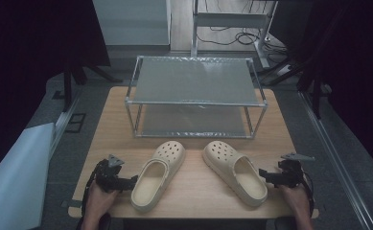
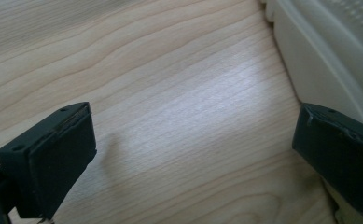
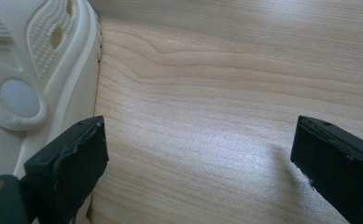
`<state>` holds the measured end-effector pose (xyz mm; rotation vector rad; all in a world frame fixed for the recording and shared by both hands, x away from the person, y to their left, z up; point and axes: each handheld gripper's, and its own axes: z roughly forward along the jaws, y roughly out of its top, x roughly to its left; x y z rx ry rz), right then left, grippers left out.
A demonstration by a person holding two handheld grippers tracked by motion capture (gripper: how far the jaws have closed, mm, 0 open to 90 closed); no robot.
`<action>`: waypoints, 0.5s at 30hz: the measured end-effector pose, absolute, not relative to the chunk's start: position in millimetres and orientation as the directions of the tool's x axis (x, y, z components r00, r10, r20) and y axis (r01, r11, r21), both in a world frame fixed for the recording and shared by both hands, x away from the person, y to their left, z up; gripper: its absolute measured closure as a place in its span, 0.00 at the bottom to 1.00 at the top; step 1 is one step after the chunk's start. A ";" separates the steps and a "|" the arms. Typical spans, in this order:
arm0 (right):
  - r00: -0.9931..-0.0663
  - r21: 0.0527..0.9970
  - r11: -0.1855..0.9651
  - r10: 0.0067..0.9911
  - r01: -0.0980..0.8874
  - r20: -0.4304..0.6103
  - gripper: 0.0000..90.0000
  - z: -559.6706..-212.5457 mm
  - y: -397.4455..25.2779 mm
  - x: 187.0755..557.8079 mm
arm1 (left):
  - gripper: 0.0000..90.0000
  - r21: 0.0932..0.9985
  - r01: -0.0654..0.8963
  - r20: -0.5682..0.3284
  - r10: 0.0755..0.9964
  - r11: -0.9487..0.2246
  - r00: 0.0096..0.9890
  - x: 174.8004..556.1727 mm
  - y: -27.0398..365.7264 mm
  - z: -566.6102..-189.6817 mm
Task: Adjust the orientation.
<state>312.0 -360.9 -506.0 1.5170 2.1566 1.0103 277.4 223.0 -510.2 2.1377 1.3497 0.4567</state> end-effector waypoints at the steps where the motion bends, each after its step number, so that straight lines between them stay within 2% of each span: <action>1: -0.387 0.700 0.187 0.912 0.689 0.136 0.04 -505.9 -360.7 312.0 | 0.00 0.624 0.707 -0.015 0.900 -0.333 0.436 276.9 221.3 -509.5; 15: -0.397 0.694 0.199 0.908 0.691 0.135 0.04 -506.8 -359.3 312.4 | 0.00 0.611 0.710 0.005 0.898 -0.351 0.440 272.5 207.0 -507.2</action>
